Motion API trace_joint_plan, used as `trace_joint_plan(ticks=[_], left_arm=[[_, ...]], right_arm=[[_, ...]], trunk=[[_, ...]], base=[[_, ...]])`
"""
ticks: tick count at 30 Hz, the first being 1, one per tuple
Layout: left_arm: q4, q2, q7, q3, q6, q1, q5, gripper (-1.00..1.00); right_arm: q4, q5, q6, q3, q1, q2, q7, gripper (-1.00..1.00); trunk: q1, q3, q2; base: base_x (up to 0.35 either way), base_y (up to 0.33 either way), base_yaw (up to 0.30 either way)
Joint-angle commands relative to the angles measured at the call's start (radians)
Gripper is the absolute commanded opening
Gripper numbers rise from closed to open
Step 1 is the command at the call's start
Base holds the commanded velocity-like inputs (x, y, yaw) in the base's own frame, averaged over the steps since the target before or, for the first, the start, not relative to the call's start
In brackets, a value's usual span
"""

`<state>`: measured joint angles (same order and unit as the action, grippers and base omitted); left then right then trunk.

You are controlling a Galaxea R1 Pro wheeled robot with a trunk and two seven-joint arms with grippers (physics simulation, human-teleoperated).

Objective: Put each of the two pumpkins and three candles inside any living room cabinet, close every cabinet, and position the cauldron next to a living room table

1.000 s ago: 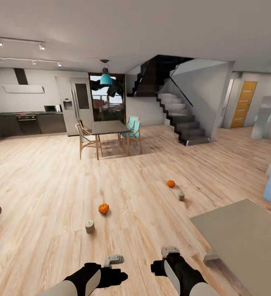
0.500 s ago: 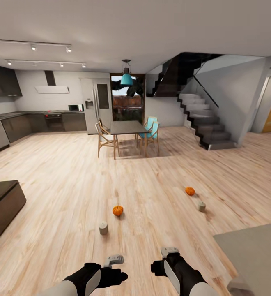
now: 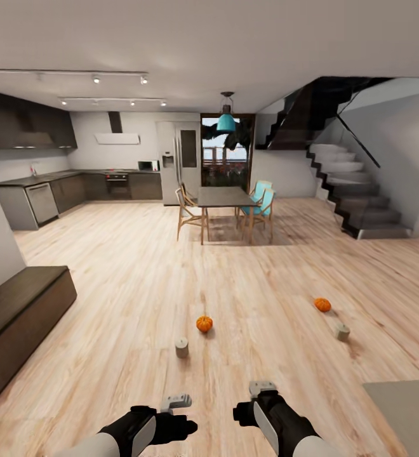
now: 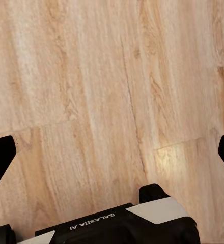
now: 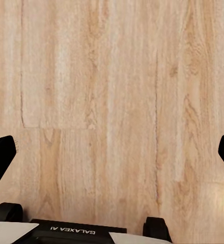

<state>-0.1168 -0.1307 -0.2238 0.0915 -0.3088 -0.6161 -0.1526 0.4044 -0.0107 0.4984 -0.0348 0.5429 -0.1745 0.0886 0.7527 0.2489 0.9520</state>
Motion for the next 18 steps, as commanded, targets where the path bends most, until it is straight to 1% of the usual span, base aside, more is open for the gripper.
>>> trace_joint_plan(ticks=[1, 13, 18], left_arm=[[-0.001, 0.000, 0.000, 0.008, -0.006, -0.001, -0.010, 1.00], [-0.001, 0.000, 0.000, 0.008, -0.006, -0.001, -0.010, 1.00], [-0.001, 0.000, 0.000, 0.008, -0.005, -0.001, -0.010, 1.00]], right_arm=[[0.002, -0.002, 0.006, -0.004, 0.000, 0.000, 0.005, 1.00], [0.002, -0.001, 0.006, -0.004, 0.000, 0.000, 0.005, 1.00], [0.002, -0.001, 0.006, -0.004, 0.000, 0.000, 0.005, 1.00]], trunk=[[0.000, 0.001, 0.001], [0.000, 0.001, 0.001], [0.000, 0.001, 0.001]], base=[[0.000, 0.000, 0.290], [0.000, 0.000, 0.290], [0.087, -0.010, 0.290]])
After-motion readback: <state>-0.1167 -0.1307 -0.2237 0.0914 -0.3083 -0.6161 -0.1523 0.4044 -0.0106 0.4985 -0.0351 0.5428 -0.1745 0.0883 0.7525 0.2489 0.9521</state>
